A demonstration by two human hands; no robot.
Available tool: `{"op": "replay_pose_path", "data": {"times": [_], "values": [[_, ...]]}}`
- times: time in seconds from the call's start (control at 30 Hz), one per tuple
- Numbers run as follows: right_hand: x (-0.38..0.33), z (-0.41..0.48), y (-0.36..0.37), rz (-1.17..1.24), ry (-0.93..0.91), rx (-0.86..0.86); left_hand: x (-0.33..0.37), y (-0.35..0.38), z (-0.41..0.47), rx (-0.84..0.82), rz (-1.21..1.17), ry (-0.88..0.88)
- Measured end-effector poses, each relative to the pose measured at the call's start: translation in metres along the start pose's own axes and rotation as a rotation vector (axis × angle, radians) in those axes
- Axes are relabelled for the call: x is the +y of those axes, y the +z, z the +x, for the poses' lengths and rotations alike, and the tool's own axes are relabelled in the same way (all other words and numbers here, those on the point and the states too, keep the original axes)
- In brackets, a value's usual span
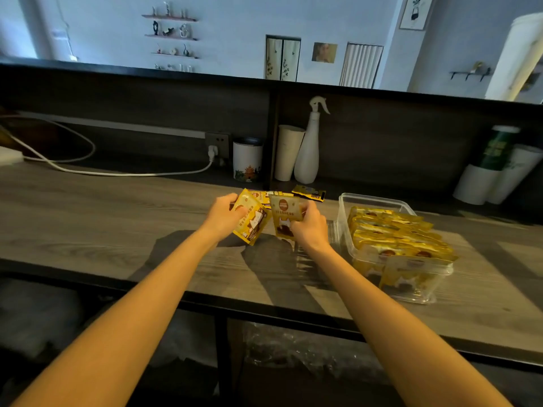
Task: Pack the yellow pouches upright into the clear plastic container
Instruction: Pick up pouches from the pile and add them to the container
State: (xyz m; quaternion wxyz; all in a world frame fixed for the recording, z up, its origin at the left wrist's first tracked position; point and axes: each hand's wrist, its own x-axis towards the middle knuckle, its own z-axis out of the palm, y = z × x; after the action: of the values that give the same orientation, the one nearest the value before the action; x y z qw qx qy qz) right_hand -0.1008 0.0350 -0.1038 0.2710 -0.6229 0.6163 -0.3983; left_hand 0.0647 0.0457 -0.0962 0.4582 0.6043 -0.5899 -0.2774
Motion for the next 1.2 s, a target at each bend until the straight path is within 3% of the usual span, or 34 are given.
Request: {"op": "replay_pose_path", "data": {"times": [0.17, 0.3, 0.47, 0.6, 0.83, 1.2], "values": [[0.0, -0.004, -0.008, -0.043, -0.051, 0.028, 0.023, -0.001, -0.004, -0.023, 0.059, 0.058], [0.001, -0.006, -0.014, -0.02, -0.058, 0.055, 0.03, 0.0, 0.0, 0.029, 0.252, 0.165], [0.007, -0.009, -0.016, 0.001, -0.061, 0.026, 0.023, 0.01, -0.012, -0.031, 0.465, 0.041], [-0.003, -0.01, -0.026, 0.012, -0.132, 0.039, 0.035, 0.011, -0.012, 0.093, 0.423, 0.049], [-0.032, 0.004, -0.065, 0.153, -0.196, 0.196, 0.086, 0.017, -0.005, 0.358, 0.289, 0.264], [0.008, 0.026, -0.171, 0.172, -0.157, 0.31, 0.135, 0.09, 0.004, 0.236, 0.107, 0.356]]}}
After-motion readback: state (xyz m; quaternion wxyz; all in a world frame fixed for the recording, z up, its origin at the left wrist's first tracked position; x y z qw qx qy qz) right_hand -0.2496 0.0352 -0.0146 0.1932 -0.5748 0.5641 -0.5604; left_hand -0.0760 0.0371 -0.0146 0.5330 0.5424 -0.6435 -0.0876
